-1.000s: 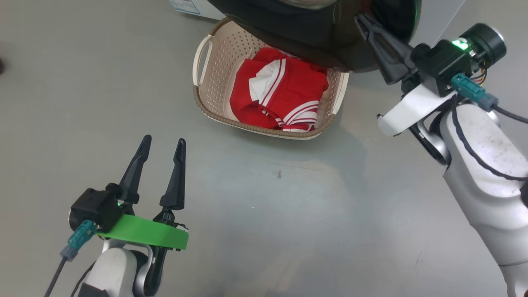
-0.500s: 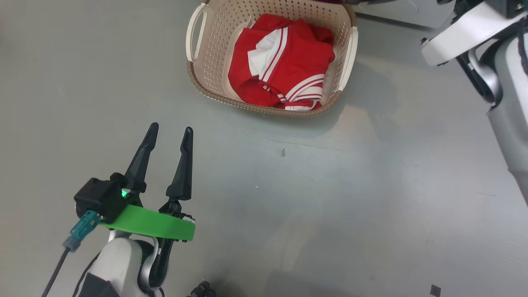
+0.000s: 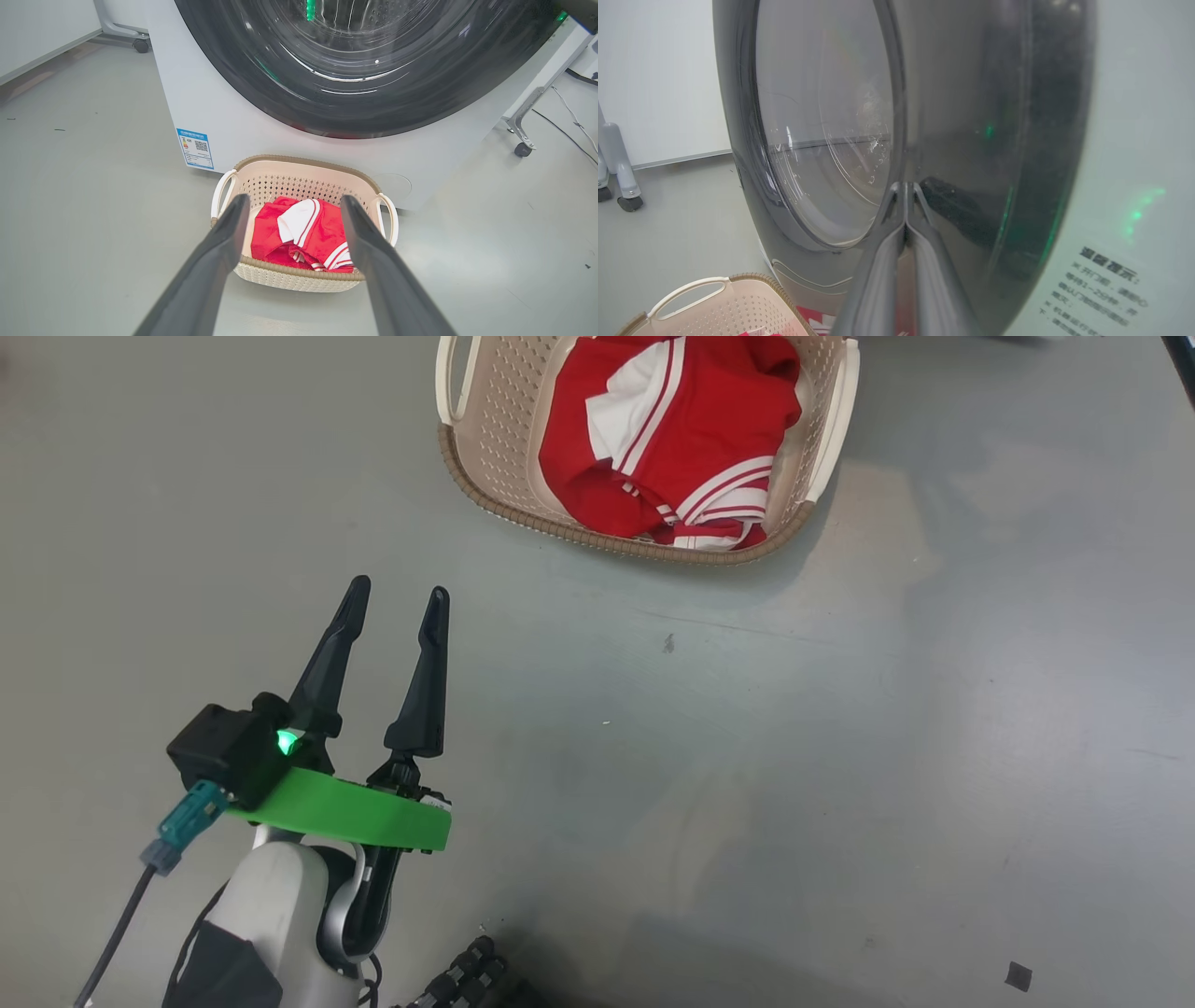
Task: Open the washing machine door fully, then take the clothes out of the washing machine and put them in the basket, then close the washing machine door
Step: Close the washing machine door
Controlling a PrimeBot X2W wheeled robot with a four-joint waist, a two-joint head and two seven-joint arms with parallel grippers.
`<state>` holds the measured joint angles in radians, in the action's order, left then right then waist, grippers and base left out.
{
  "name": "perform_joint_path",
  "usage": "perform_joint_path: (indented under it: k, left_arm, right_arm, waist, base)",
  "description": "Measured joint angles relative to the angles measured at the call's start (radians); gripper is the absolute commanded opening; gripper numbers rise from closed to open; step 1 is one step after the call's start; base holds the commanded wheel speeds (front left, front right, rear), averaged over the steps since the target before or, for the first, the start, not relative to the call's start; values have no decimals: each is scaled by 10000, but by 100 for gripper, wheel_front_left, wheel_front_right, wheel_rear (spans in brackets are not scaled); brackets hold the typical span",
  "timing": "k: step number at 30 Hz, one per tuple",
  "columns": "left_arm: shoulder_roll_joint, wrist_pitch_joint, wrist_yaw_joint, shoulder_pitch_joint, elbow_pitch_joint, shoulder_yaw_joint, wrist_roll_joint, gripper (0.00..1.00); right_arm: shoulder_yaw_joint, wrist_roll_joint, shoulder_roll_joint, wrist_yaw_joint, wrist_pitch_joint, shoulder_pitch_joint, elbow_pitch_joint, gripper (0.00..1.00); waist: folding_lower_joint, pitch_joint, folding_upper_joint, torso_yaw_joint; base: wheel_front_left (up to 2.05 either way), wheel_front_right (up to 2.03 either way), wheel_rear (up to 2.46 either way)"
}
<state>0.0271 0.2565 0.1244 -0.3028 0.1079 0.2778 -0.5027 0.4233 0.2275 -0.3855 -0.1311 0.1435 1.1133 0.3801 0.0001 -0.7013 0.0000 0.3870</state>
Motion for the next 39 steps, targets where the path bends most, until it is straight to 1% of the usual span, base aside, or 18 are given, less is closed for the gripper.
perform_joint_path:
  k: [7,12,18,24,29,39]
  left_arm:
    - [-8,0,0,-54,88,52,-128,100]
    - [-12,0,0,-85,125,109,-244,100]
    - [-19,0,0,-266,155,203,-328,100]
    - [-25,0,0,-286,374,138,-324,100]
    - [-27,0,0,-290,445,6,-236,100]
    - [29,0,0,-316,671,-389,274,100]
  right_arm:
    - [-119,-15,58,13,77,337,418,0]
    - [-186,-27,305,194,178,482,642,0]
    - [-132,-100,407,199,343,603,913,0]
    - [23,-102,445,199,644,591,1430,0]
    - [211,-102,518,207,754,236,1812,0]
    - [616,10,1459,205,1001,-1345,2320,0]
  waist:
    - [0,-93,0,122]
    - [0,-127,0,125]
    - [0,-130,0,116]
    - [0,72,0,73]
    - [0,363,0,-33]
    - [0,1224,0,-678]
  base:
    - [0,0,0]
    - [0,0,0]
    - [0,0,0]
    - [0,0,0]
    - [0,0,0]
    - [0,0,0]
